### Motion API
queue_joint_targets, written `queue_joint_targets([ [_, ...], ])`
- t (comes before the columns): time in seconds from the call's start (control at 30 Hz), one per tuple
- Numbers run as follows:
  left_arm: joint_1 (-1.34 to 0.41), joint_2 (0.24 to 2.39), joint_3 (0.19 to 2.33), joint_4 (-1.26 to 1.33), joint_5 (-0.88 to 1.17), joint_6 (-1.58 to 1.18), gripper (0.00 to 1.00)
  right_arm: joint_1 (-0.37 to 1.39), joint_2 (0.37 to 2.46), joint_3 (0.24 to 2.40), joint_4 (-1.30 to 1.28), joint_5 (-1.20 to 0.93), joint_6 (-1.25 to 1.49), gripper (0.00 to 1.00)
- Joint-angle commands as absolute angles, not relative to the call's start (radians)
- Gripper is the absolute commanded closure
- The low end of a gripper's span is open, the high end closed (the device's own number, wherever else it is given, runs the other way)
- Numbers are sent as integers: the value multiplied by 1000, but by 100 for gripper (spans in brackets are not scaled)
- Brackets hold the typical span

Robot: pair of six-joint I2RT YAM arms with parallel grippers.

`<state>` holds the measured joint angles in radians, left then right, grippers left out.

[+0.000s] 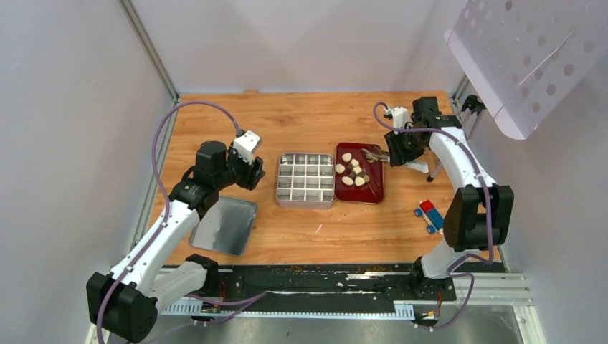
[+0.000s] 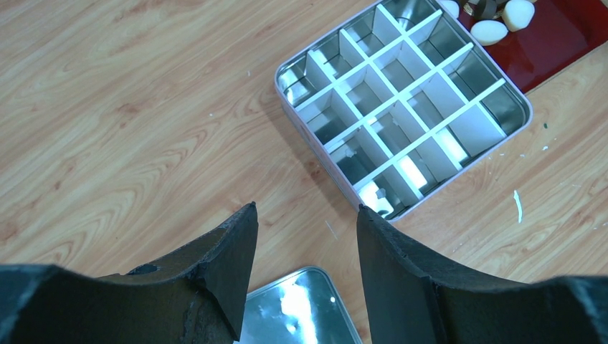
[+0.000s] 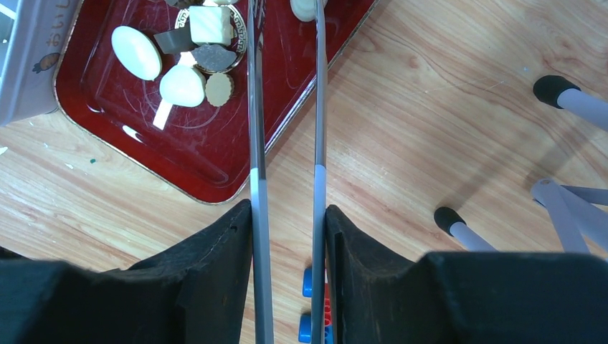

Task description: Pack the chocolate

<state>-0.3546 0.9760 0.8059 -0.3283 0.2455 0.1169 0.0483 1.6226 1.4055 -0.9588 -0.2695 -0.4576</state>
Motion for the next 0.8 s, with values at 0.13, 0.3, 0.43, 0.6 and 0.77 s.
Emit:
queue_joint_targets([
  [0.13,-340,952,802,-298,255,100,38,50,1641,1412,-915,-236,-440,61],
  [0.3,-338,955,804,-299,260,99,39,51,1630,1447,-918,-249,-423,62],
  [0.43,-337,957,801,-296,262,96,38,50,1626,1461,-928,-242,-421,63],
  [0.6,-337,956,798,-292,267,90,38,50,1626,1426,-924,-237,-426,61],
  [0.77,-337,953,796,-296,264,91,38,51,1628,1445,-914,-234,-423,62],
])
